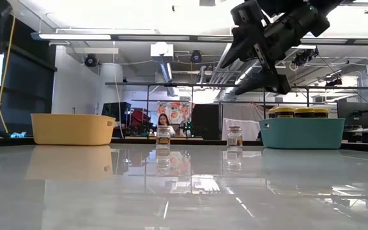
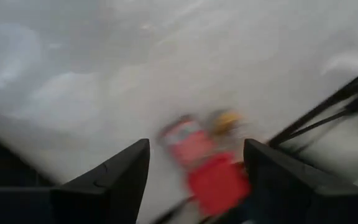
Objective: Sort spices by type
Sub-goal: Stack the red seasoning can on the red seasoning can in the yellow bin
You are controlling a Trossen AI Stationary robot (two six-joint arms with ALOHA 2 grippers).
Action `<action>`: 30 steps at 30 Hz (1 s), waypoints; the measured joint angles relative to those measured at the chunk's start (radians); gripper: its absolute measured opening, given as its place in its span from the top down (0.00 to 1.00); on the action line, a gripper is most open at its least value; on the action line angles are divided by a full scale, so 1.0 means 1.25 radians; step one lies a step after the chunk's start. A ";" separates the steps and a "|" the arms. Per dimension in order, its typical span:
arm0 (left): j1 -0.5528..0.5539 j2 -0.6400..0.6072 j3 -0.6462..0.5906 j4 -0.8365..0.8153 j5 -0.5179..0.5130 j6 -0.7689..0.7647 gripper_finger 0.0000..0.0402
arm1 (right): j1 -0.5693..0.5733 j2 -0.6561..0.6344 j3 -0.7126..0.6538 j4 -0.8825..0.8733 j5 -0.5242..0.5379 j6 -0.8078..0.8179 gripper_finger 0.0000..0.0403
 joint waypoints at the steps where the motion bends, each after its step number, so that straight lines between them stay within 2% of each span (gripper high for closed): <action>1: -0.023 0.000 0.000 0.027 -0.043 -0.065 0.38 | 0.000 0.000 0.000 -0.002 0.003 -0.010 0.33; 4: -0.089 0.023 0.027 0.095 -0.181 -0.201 0.39 | 0.000 0.000 0.000 -0.011 0.018 -0.046 0.33; 6: -0.120 0.049 0.073 0.078 -0.254 -0.255 0.39 | 0.000 0.000 0.000 -0.017 0.026 -0.074 0.33; 9: -0.139 0.089 0.161 -0.005 -0.287 -0.293 0.39 | 0.000 0.000 0.000 -0.026 0.027 -0.108 0.33; 17: -0.140 0.244 0.401 -0.301 -0.168 -0.386 0.40 | 0.000 0.000 0.000 -0.072 0.023 -0.156 0.33; 24: -0.130 0.396 0.452 -0.261 -0.061 -0.403 0.40 | 0.000 0.000 0.000 -0.085 0.023 -0.156 0.33; 30: -0.119 0.441 0.453 -0.274 -0.006 -0.418 0.40 | 0.000 0.000 0.000 -0.085 0.022 -0.134 0.33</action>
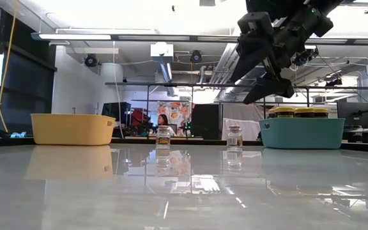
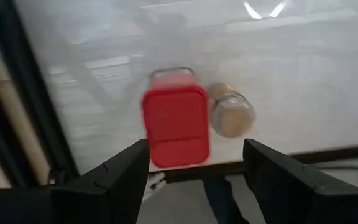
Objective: Sort spices by type
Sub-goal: Stack the red seasoning can on the red seasoning can in the yellow bin
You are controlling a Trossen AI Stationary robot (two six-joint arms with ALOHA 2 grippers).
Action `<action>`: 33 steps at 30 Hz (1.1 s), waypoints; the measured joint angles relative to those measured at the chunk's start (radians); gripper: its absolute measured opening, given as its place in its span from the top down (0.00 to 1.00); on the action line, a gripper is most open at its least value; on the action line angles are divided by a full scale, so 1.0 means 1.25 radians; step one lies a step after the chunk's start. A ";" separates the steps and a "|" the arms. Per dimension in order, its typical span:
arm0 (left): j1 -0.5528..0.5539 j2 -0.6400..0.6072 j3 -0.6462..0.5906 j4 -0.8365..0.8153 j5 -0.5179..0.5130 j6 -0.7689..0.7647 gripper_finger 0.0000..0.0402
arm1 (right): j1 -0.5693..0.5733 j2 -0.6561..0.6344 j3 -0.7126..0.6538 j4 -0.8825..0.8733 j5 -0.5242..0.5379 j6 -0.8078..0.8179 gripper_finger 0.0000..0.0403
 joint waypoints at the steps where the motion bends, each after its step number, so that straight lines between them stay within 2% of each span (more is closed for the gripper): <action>1: 0.000 0.005 0.000 -0.007 0.011 -0.003 0.40 | 0.000 0.000 0.000 0.000 0.000 0.003 0.33; 6: 0.004 0.035 0.000 0.038 0.030 -0.005 0.40 | 0.000 0.000 0.000 0.000 -0.006 0.005 0.33; 11: -0.001 0.064 0.000 0.010 0.097 -0.023 0.40 | 0.000 0.000 0.000 0.000 -0.006 0.020 0.33; 27: 0.010 0.066 -0.012 0.016 0.067 -0.016 0.40 | 0.000 0.000 0.000 0.000 -0.006 0.041 0.33; 33: 0.010 0.065 -0.045 0.098 0.069 -0.016 0.40 | 0.000 0.000 0.000 0.000 -0.006 0.041 0.33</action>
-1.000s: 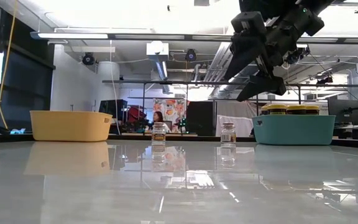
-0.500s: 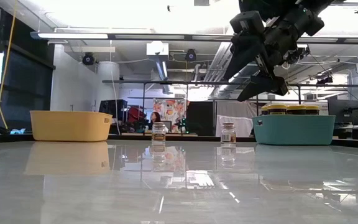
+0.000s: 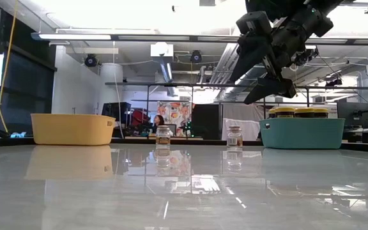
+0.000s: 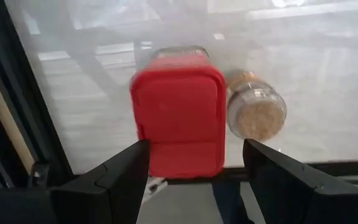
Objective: Sort spices by type
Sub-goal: Stack the red seasoning can on the red seasoning can in the yellow bin
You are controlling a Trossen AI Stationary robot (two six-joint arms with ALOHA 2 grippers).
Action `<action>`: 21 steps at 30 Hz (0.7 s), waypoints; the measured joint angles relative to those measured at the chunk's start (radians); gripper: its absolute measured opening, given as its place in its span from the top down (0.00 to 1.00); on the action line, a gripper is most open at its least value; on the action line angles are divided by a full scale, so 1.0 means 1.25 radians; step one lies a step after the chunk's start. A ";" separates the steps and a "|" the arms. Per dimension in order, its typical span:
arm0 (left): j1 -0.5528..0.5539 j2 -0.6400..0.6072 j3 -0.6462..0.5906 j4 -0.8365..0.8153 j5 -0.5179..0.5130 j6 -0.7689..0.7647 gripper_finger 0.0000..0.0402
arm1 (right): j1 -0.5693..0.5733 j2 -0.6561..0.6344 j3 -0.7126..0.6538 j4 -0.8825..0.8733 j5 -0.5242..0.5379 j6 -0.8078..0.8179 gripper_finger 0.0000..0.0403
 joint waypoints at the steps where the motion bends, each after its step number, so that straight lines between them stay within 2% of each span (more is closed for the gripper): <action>1: 0.000 -0.001 0.001 -0.013 0.000 0.000 0.40 | 0.000 0.000 0.000 0.000 0.000 0.000 0.33; 7: 0.000 -0.006 0.017 -0.069 0.000 0.009 0.40 | -0.001 0.000 0.000 0.000 0.002 0.000 0.33; 15: 0.000 -0.006 0.017 -0.075 0.004 0.056 0.39 | -0.001 0.000 0.000 0.000 0.005 -0.007 0.33; 21: -0.001 -0.006 0.017 -0.078 0.006 0.024 0.29 | -0.001 0.000 0.000 0.001 0.005 -0.023 0.33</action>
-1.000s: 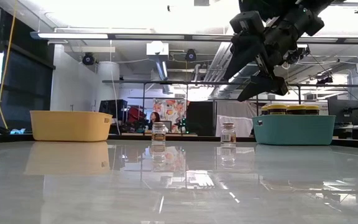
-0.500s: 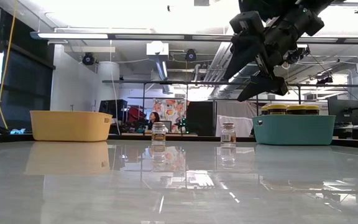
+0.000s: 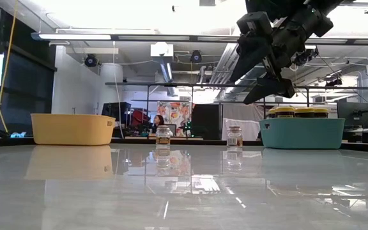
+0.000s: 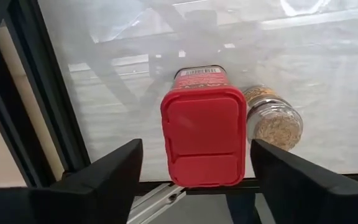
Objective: Sort spices by type
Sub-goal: Stack the red seasoning can on the red seasoning can in the yellow bin
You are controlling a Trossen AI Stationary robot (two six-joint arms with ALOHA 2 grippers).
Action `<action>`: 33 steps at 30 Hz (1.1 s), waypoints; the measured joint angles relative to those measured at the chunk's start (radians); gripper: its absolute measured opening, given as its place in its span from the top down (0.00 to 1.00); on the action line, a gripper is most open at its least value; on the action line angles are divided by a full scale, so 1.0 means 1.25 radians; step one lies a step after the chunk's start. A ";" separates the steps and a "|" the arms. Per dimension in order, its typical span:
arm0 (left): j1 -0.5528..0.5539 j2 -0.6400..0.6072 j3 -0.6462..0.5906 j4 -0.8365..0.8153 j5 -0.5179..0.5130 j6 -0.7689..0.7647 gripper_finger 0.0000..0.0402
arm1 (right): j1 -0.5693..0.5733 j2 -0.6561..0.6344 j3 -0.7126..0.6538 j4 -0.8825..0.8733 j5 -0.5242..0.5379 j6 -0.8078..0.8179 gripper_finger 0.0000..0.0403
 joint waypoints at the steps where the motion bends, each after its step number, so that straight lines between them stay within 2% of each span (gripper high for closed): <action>1: 0.000 0.000 0.000 0.001 0.000 -0.004 0.27 | 0.000 0.000 0.000 0.000 0.000 -0.002 0.33; 6: 0.005 0.000 0.000 0.008 -0.007 -0.004 0.20 | 0.000 0.000 0.000 0.000 0.000 -0.005 0.33; 13: 0.004 0.000 0.001 0.012 -0.034 -0.030 0.20 | 0.000 0.000 0.000 0.000 0.000 -0.020 0.33; 25: 0.006 0.001 0.001 0.006 -0.001 -0.033 0.20 | 0.000 0.000 0.000 0.000 0.001 -0.020 0.33; 33: 0.012 0.002 -0.060 0.079 -0.001 -0.026 0.20 | 0.000 0.000 0.000 -0.001 0.006 -0.020 0.33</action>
